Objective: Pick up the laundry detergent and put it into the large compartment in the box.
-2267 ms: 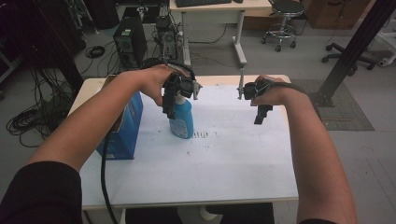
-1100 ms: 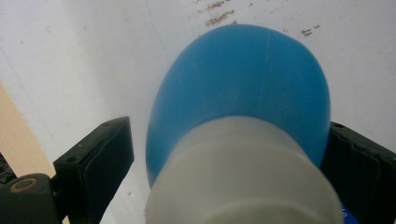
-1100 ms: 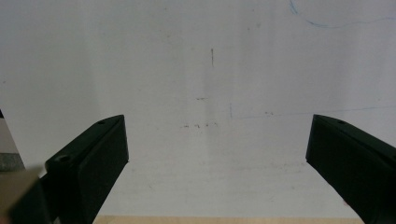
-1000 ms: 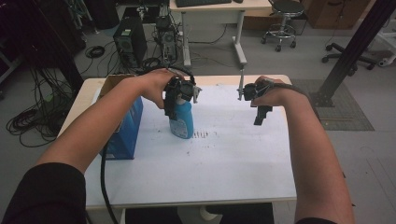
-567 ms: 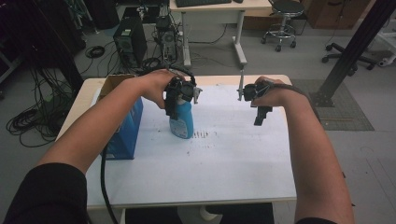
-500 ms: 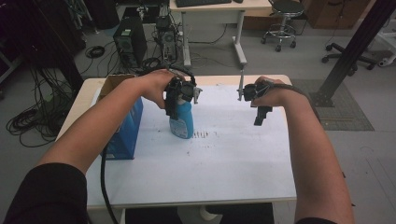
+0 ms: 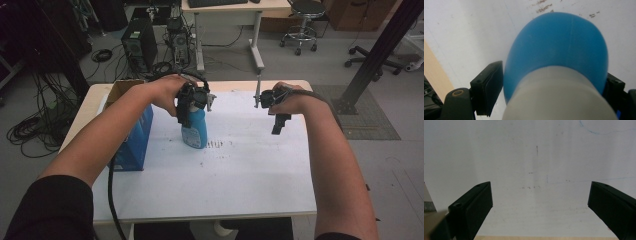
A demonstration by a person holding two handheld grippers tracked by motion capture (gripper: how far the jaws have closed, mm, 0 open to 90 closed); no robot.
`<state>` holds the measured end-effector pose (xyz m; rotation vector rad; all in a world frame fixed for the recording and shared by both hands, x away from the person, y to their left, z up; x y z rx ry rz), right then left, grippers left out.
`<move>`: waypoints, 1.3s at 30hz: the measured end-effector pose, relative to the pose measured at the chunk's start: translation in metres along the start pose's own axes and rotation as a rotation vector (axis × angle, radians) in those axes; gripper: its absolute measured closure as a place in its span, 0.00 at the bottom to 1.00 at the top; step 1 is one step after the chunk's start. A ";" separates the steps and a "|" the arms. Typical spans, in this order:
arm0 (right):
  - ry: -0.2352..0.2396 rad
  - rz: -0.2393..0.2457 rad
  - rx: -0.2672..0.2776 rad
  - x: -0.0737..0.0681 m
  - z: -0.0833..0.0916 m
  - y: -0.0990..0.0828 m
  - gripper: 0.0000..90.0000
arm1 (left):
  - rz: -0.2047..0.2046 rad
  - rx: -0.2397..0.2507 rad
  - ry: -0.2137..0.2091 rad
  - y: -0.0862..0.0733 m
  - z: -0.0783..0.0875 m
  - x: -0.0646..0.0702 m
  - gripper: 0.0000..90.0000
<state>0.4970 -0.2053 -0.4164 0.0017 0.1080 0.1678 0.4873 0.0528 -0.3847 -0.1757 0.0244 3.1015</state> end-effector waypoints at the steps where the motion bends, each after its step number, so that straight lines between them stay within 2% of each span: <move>1: 0.002 -0.001 -0.001 0.000 0.000 0.000 0.06 | -0.005 -0.003 0.000 0.000 0.000 0.000 0.26; 6: 0.001 -0.002 -0.005 -0.001 0.000 0.000 0.06 | -0.013 -0.003 0.002 0.001 -0.001 0.000 0.30; 13: 0.002 -0.002 -0.003 -0.001 -0.001 -0.001 0.06 | -0.020 -0.001 -0.017 0.001 -0.001 0.001 0.37; 20: 0.002 0.000 -0.001 -0.001 -0.002 0.000 0.06 | -0.033 -0.013 -0.022 0.001 0.000 0.002 0.39; 25: 0.005 -0.003 -0.005 -0.001 -0.003 0.000 0.06 | -0.049 -0.013 -0.015 0.002 0.001 0.005 0.40; 27: 0.007 0.000 -0.005 -0.001 -0.003 0.000 0.06 | -0.063 -0.017 0.001 0.002 0.002 0.005 0.40; 30: 0.007 -0.002 -0.002 0.000 -0.003 0.000 0.06 | -0.058 -0.014 0.014 0.001 0.009 0.005 0.42; 34: 0.007 -0.002 -0.001 0.000 -0.002 0.001 0.06 | -0.028 -0.001 -0.003 -0.002 0.022 0.006 0.42; 39: 0.005 -0.006 0.001 0.001 -0.001 0.000 0.06 | -0.012 -0.006 -0.010 -0.003 0.040 0.012 0.42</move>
Point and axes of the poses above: each handheld gripper's, and its own axes: z roughly backward along the jaws, y roughly out of its top, x roughly to its right, the point moved 9 cm from there along -z, roughly forward along the jaws, and after that the axes turned 13 degrees about z, right-handed, at the moved point
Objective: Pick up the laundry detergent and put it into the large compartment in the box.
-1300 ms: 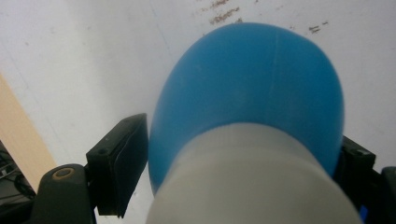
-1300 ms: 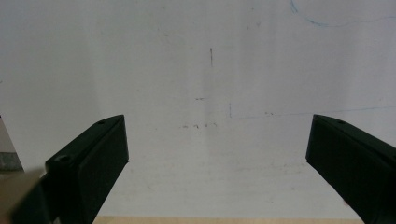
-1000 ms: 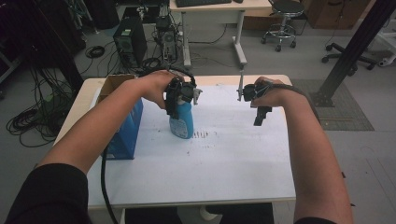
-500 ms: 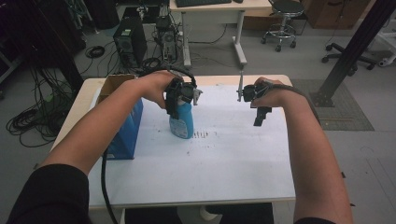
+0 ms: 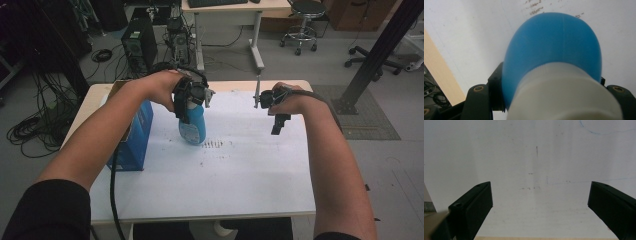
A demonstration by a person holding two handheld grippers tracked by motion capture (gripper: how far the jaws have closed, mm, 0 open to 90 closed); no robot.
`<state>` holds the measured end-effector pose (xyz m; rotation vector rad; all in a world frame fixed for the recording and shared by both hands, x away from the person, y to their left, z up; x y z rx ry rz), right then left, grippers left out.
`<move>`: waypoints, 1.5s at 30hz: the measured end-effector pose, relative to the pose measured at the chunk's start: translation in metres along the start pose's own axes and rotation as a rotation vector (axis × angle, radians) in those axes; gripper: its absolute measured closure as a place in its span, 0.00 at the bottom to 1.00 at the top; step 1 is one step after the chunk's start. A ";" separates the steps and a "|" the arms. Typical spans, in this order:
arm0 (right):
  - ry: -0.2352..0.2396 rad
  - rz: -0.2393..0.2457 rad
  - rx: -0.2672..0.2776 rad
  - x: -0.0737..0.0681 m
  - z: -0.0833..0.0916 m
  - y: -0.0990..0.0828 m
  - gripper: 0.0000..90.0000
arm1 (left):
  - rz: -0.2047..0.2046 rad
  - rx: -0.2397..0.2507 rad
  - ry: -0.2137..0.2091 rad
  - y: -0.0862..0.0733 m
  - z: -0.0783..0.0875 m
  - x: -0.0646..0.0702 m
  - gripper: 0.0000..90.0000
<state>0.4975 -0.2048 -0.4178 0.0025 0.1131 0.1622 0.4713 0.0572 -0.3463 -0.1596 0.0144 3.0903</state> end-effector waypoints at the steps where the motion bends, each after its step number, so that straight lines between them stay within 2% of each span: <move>1: -0.002 -0.001 0.002 0.000 0.001 0.000 0.06 | 0.000 -0.005 -0.002 0.000 0.003 0.001 0.42; 5: -0.004 -0.002 0.006 0.001 0.002 0.001 0.06 | 0.046 -0.015 -0.032 -0.003 0.016 0.006 0.42; 8: -0.006 -0.001 0.008 0.001 0.002 0.001 0.06 | 0.076 -0.016 -0.039 -0.006 0.024 0.008 0.42; 11: -0.007 0.000 0.007 0.001 0.003 0.001 0.06 | 0.156 -0.037 -0.047 -0.011 0.033 0.009 0.42; 16: -0.010 0.010 -0.006 0.001 0.003 -0.001 0.06 | 0.239 -0.065 -0.061 -0.022 0.047 0.013 0.42; 23: -0.016 0.006 -0.004 0.001 0.006 -0.004 0.06 | 0.338 -0.051 -0.068 -0.039 0.071 0.015 0.42; 29: -0.021 0.017 -0.004 0.000 0.010 0.000 0.06 | 0.430 -0.043 -0.080 -0.045 0.088 0.015 0.42; 30: -0.025 0.017 -0.004 0.000 0.012 0.001 0.06 | 0.481 -0.047 -0.087 -0.046 0.095 0.015 0.42; 31: -0.025 0.017 -0.004 0.000 0.012 0.001 0.06 | 0.481 -0.047 -0.087 -0.046 0.095 0.015 0.42; 35: -0.030 0.018 -0.004 -0.001 0.016 0.001 0.06 | 0.560 -0.027 -0.087 -0.046 0.107 0.013 0.42; 39: -0.031 0.017 -0.002 -0.002 0.017 0.001 0.06 | 0.626 0.003 -0.051 -0.047 0.124 0.009 0.42; 40: -0.031 0.017 -0.002 -0.002 0.017 0.001 0.06 | 0.626 0.003 -0.051 -0.047 0.124 0.009 0.42; 41: -0.033 0.018 -0.002 -0.003 0.018 0.001 0.06 | 0.645 0.013 -0.043 -0.046 0.126 0.009 0.42; 44: -0.035 0.024 -0.002 -0.003 0.019 0.001 0.06 | 0.696 0.002 -0.035 -0.049 0.134 0.008 0.42; 45: -0.035 0.025 -0.002 -0.004 0.019 0.001 0.07 | 0.735 0.001 -0.033 -0.050 0.138 0.007 0.42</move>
Point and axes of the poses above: each handheld gripper's, and its own axes: z roughly backward along the jaws, y roughly out of its top, x roughly to its right, the point moved 9 cm from there along -z, roughly forward along the jaws, and after that the axes turned 13 degrees about z, right-handed, at the moved point
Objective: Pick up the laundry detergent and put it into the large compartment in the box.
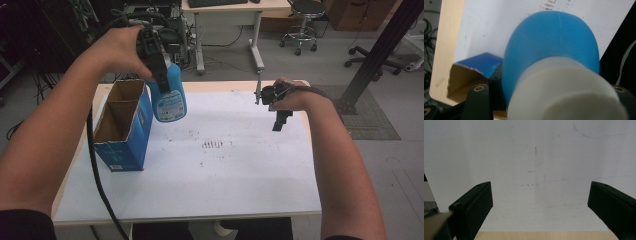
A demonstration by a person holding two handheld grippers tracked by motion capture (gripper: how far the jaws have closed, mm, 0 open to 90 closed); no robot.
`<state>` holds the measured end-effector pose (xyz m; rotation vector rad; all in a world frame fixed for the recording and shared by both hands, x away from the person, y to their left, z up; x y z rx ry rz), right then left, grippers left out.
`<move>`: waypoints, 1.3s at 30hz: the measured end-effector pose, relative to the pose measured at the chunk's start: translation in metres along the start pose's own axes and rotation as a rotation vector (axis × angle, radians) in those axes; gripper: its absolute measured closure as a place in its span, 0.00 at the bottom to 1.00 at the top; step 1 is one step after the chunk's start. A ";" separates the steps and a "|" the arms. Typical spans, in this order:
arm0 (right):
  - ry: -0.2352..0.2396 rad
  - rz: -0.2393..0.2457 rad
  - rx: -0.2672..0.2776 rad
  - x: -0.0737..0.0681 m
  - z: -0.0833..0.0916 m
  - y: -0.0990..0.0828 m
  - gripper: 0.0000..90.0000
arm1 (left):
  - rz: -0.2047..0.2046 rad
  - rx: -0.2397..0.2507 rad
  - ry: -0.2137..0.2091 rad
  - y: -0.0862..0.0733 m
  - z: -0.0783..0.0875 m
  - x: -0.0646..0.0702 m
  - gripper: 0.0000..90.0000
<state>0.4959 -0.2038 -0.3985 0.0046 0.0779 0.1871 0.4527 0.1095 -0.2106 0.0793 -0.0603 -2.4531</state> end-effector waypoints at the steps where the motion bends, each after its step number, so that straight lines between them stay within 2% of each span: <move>1: 0.000 0.000 0.000 0.000 0.000 0.000 0.07 | 0.000 0.000 0.000 0.000 0.000 0.000 0.42; 6: -0.001 0.001 -0.001 -0.001 0.001 0.000 0.06 | 0.099 -0.001 -0.001 -0.004 0.009 -0.008 0.42; 8: -0.002 0.003 0.000 -0.001 0.001 0.000 0.07 | 0.147 0.002 0.001 -0.007 0.014 -0.012 0.42; 9: -0.002 0.003 0.001 -0.001 0.001 0.000 0.07 | 0.189 0.004 -0.001 -0.011 0.017 -0.016 0.42; 10: -0.002 0.003 0.001 -0.001 0.001 0.000 0.07 | 0.189 0.004 -0.001 -0.011 0.017 -0.016 0.42; 13: -0.003 0.004 0.002 -0.001 0.001 0.001 0.07 | 0.258 0.009 0.000 -0.017 0.022 -0.022 0.42; 17: 0.000 0.009 -0.003 0.000 0.000 0.003 0.07 | 0.365 0.014 0.004 -0.025 0.026 -0.031 0.42; 19: -0.001 0.015 -0.002 0.000 0.000 0.005 0.07 | 0.445 0.006 0.004 -0.029 0.027 -0.036 0.42; 21: -0.001 0.014 -0.001 0.000 0.000 0.005 0.07 | 0.494 0.017 0.003 -0.031 0.030 -0.039 0.42; 23: -0.003 0.014 0.003 0.001 0.001 0.005 0.07 | 0.528 0.019 -0.005 -0.034 0.033 -0.041 0.42; 28: -0.002 0.008 0.009 0.000 0.002 0.004 0.07 | 0.654 0.018 -0.044 -0.040 0.042 -0.048 0.42; 30: -0.004 0.006 0.008 0.001 0.002 0.004 0.07 | 0.701 0.005 -0.043 -0.042 0.044 -0.051 0.42; 36: -0.006 0.016 0.010 0.001 0.003 0.007 0.07 | 0.810 0.015 -0.013 -0.052 0.056 -0.066 0.42; 37: -0.009 0.019 0.013 0.000 0.003 0.008 0.07 | 0.850 0.031 0.002 -0.057 0.061 -0.071 0.42; 38: -0.009 0.019 0.013 0.000 0.003 0.008 0.07 | 0.850 0.031 0.002 -0.057 0.061 -0.071 0.42; 39: -0.010 0.021 0.015 0.000 0.003 0.008 0.07 | 0.870 0.034 0.005 -0.060 0.063 -0.073 0.42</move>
Point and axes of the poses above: each handheld gripper's, and its own axes: z roughly backward along the jaws, y roughly out of its top, x roughly to its right, the point moved 9 cm from there along -z, roughly forward along the jaws, and after that the axes turned 13 degrees about z, right-handed, at the moved point
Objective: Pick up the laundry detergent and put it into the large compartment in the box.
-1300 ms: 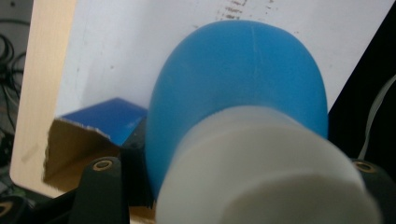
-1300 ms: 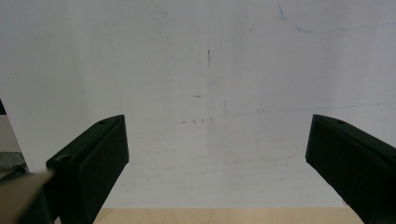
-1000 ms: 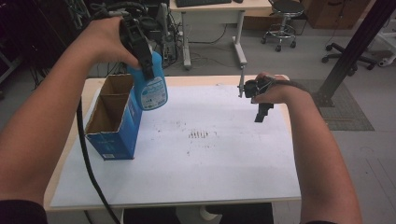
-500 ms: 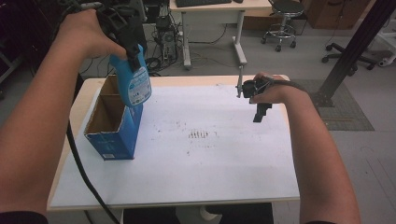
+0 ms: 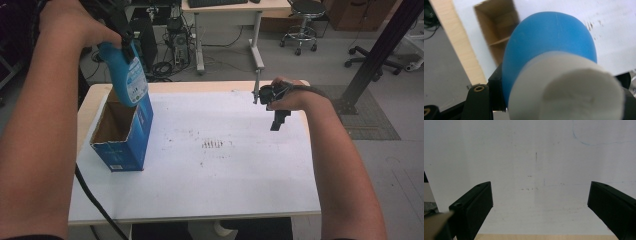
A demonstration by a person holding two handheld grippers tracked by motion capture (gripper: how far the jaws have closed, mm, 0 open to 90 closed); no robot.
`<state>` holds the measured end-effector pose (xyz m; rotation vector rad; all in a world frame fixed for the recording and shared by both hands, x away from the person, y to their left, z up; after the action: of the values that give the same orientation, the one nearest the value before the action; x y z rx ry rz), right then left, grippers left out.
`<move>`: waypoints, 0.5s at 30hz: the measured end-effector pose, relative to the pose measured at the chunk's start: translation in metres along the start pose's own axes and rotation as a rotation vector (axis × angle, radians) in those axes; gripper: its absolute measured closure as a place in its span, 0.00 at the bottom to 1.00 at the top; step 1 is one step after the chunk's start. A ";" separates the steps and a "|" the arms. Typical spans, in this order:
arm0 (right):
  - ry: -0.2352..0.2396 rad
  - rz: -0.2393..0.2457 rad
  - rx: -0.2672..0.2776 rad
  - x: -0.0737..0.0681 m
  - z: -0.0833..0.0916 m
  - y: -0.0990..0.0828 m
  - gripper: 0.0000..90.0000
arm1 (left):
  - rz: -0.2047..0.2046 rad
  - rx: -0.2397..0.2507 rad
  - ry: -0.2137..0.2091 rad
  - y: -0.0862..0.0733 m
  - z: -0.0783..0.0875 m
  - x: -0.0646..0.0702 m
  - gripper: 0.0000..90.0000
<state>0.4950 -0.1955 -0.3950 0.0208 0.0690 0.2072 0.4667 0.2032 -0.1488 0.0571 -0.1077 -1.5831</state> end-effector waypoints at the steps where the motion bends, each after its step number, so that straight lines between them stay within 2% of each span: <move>1: -0.002 0.004 -0.003 0.000 0.000 0.000 0.07 | 0.014 0.005 0.002 0.000 0.002 -0.004 0.42; 4: -0.001 0.005 -0.001 -0.001 0.000 0.002 0.07 | 0.080 0.008 0.008 -0.002 0.007 -0.017 0.42; 5: -0.001 0.005 -0.001 -0.001 0.000 0.002 0.07 | 0.080 0.008 0.008 -0.002 0.007 -0.017 0.42; 8: -0.003 0.008 -0.001 -0.002 0.001 0.003 0.07 | 0.132 0.013 0.019 -0.004 0.009 -0.028 0.42; 9: -0.003 0.008 -0.001 -0.002 0.001 0.003 0.07 | 0.132 0.013 0.019 -0.004 0.009 -0.028 0.42; 13: -0.004 0.014 0.002 -0.002 0.001 0.004 0.07 | 0.184 0.017 0.027 -0.008 0.011 -0.036 0.42; 15: -0.005 0.012 0.002 -0.002 0.002 0.004 0.07 | 0.198 0.023 0.032 -0.010 0.010 -0.040 0.42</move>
<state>0.4920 -0.1918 -0.3927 0.0238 0.0644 0.2188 0.4563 0.2438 -0.1409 0.0877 -0.1032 -1.3832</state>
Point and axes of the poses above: each handheld gripper's, and its own axes: z roughly backward along the jaws, y roughly out of its top, x roughly to its right, the point moved 9 cm from there along -z, roughly forward along the jaws, and after that the axes turned 13 degrees about z, right-handed, at the moved point
